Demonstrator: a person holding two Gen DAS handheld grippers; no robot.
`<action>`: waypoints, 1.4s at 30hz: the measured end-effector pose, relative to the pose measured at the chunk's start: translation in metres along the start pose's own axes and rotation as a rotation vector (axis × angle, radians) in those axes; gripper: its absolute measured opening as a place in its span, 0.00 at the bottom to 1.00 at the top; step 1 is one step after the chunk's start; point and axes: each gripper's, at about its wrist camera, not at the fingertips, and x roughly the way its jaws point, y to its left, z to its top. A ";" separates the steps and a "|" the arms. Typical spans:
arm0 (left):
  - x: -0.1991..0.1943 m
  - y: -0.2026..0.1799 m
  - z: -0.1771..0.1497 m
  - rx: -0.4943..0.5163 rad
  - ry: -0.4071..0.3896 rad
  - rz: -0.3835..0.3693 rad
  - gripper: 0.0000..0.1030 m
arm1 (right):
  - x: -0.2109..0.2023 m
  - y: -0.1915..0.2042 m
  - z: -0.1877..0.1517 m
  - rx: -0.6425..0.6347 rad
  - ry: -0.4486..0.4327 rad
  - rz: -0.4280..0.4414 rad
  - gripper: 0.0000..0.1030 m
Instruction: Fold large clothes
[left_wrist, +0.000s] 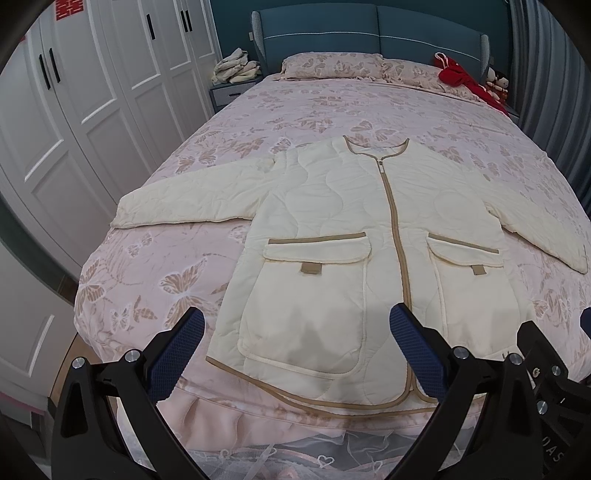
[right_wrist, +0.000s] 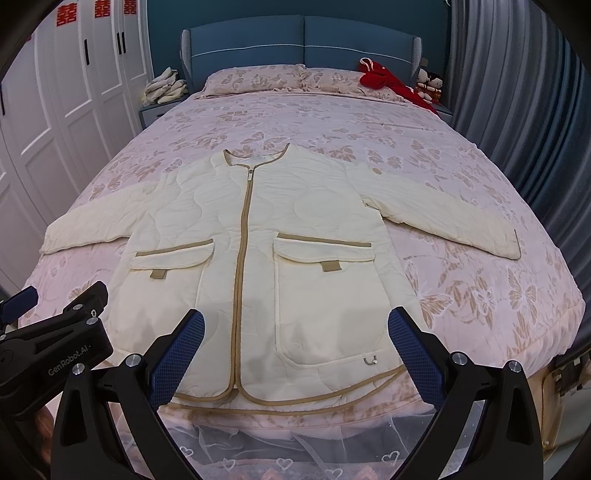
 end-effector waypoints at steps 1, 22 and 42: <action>0.000 0.000 0.000 0.001 -0.001 0.000 0.95 | 0.000 0.001 0.000 -0.002 0.000 0.000 0.95; -0.002 0.009 0.004 -0.005 -0.020 0.003 0.95 | 0.001 0.005 0.002 -0.005 0.003 0.001 0.95; 0.064 -0.004 0.031 -0.051 -0.005 0.060 0.95 | 0.112 -0.167 0.053 0.334 0.008 -0.101 0.95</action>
